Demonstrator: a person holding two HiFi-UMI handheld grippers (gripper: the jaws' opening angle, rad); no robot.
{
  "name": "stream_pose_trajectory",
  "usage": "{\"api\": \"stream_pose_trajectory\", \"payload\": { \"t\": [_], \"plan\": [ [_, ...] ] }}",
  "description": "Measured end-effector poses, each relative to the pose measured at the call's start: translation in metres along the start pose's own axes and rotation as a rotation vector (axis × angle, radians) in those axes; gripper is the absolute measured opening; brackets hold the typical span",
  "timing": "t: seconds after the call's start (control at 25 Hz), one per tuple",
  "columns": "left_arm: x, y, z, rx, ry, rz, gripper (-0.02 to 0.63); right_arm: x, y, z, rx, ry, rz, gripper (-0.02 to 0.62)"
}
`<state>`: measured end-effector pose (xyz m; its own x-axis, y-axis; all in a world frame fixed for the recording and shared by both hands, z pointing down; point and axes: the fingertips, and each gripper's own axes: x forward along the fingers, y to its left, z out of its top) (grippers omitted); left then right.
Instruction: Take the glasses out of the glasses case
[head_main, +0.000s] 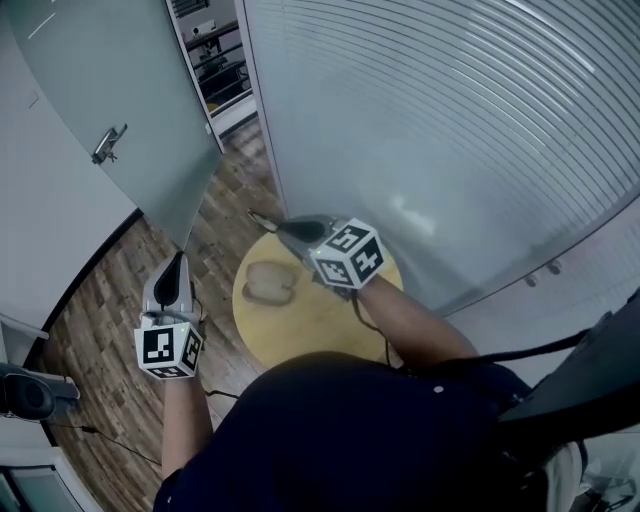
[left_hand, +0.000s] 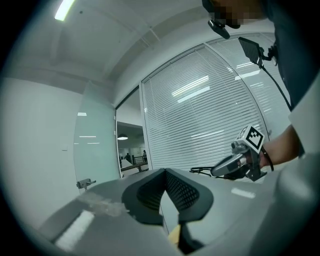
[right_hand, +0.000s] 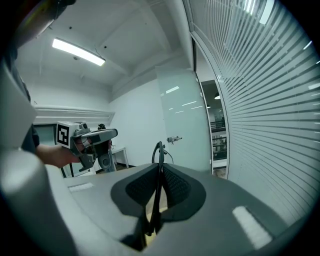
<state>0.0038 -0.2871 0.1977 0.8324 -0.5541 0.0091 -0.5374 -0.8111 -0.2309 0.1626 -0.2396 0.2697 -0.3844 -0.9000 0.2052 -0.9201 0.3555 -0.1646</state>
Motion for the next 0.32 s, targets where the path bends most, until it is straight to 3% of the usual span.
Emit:
{"api": "stream_pose_trajectory", "payload": {
  "t": [0.32],
  "plan": [
    [0.009, -0.023, -0.001, -0.002, 0.011, -0.023, 0.006, -0.012, 0.003, 0.003, -0.004, 0.001, 0.008, 0.031]
  ]
}}
